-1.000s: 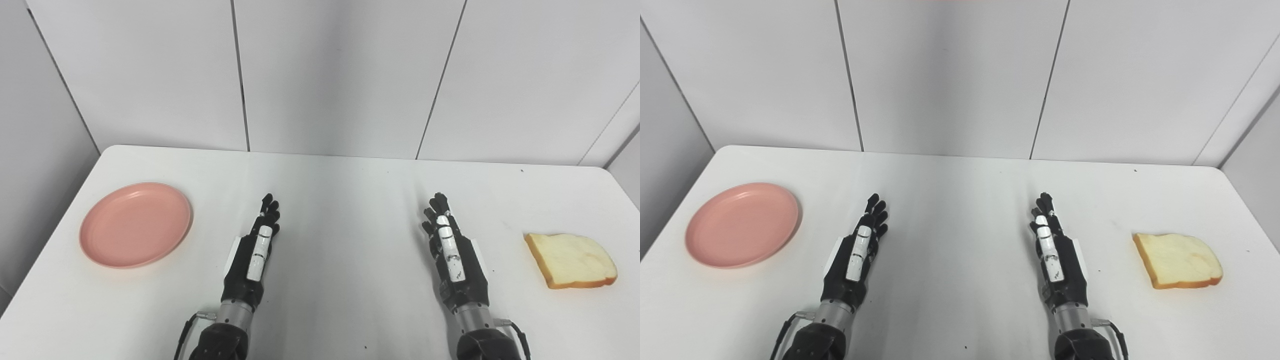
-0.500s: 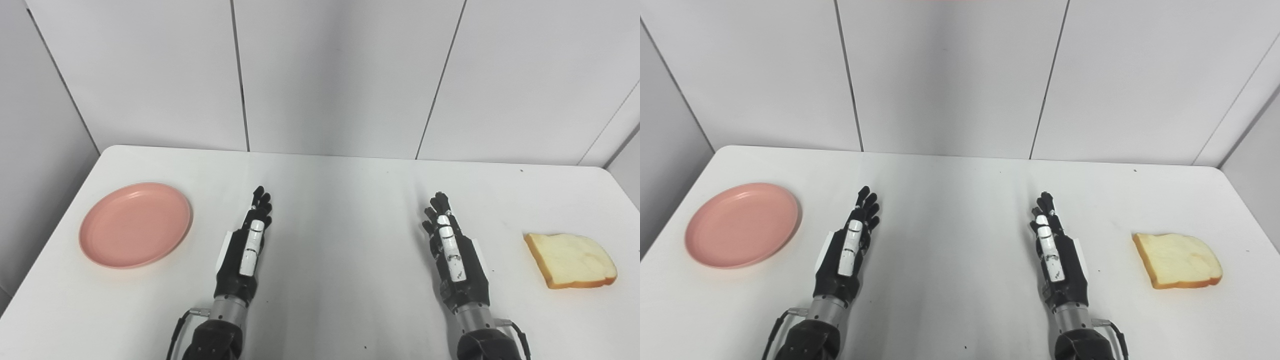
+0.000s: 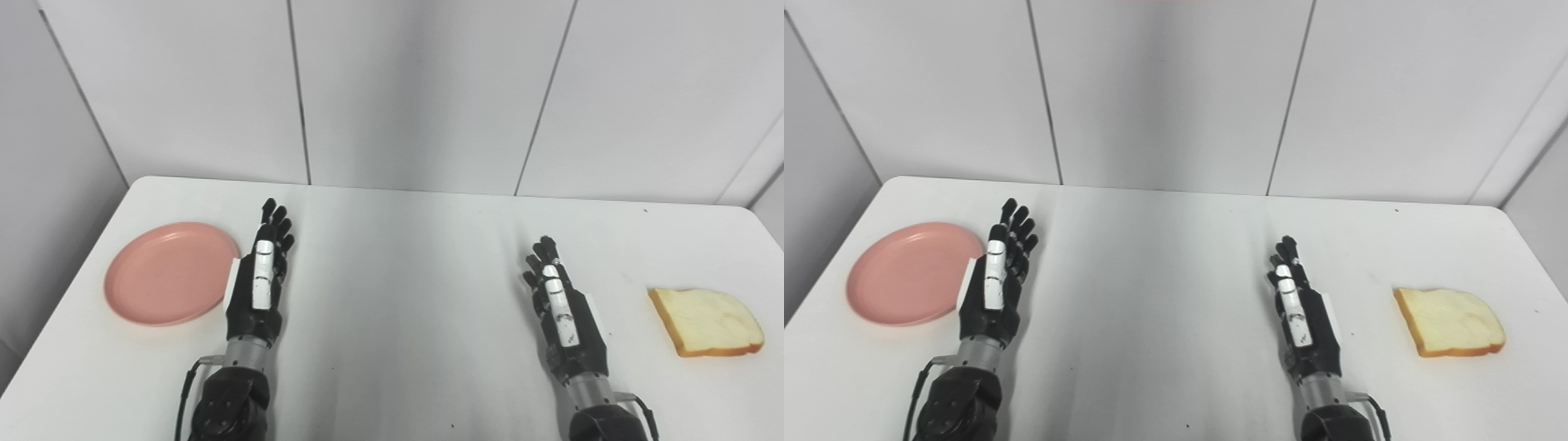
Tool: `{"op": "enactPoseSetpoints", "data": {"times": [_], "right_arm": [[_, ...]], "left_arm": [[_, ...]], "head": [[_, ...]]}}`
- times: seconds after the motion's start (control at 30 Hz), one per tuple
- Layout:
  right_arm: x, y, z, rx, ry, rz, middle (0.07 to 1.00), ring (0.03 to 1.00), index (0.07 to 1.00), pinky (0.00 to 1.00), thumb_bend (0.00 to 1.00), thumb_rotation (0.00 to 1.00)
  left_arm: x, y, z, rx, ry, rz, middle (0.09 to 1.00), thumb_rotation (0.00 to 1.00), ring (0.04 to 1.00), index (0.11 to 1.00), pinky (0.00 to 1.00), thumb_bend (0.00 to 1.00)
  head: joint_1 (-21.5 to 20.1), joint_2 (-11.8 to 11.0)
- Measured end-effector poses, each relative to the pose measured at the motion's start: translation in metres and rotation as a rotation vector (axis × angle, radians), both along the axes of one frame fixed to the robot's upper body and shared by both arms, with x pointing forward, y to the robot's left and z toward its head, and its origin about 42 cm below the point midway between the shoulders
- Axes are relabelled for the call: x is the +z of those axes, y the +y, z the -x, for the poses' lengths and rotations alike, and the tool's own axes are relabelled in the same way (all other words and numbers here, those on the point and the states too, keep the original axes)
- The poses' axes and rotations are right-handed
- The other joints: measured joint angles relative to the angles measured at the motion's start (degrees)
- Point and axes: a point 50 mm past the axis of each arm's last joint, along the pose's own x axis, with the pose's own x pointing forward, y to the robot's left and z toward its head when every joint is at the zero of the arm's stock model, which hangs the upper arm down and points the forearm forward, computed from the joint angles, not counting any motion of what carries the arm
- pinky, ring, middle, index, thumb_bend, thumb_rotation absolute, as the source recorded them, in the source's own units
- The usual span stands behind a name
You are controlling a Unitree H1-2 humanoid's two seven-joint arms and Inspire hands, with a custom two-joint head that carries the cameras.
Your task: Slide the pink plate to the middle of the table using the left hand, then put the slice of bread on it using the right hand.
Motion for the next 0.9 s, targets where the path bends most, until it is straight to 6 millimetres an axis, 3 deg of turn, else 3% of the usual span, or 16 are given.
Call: {"op": "enactPoseSetpoints", "data": {"times": [0.1,0.2,0.3,0.7,0.9], "right_arm": [[-0.004,-0.010,0.000,0.000,0.013,0.000,1.000,1.000,1.000,1.00,0.66,0.85],[-0.001,-0.016,0.000,0.000,0.002,-0.001,1.000,1.000,1.000,1.00,0.60,0.89],[0.002,-0.019,0.000,0.000,-0.005,0.003,1.000,1.000,1.000,1.00,0.58,0.90],[0.008,-0.018,0.001,-0.036,-0.005,-0.018,1.000,1.000,1.000,1.00,0.58,0.85],[0.008,-0.020,0.001,-0.039,-0.005,-0.018,0.999,0.994,1.000,1.00,0.61,0.84]], "left_arm": [[0.001,0.007,-0.007,0.037,0.000,0.013,1.000,1.00,1.000,0.996,1.00,0.76],[0.004,0.015,-0.015,0.093,-0.010,0.032,1.000,1.00,1.000,0.991,1.00,0.76],[0.009,0.024,-0.021,0.134,-0.033,0.038,1.000,1.00,1.000,1.000,1.00,0.78],[0.023,0.091,-0.026,0.336,-0.095,0.093,0.939,1.00,0.965,0.955,1.00,0.77],[0.022,0.117,-0.024,0.430,-0.105,0.108,0.891,1.00,0.923,0.887,0.94,0.78]], "head": [[2.5,-0.6],[7.7,-1.7],[9.4,-2.2],[12.6,-3.0],[13.6,-3.5]]}}
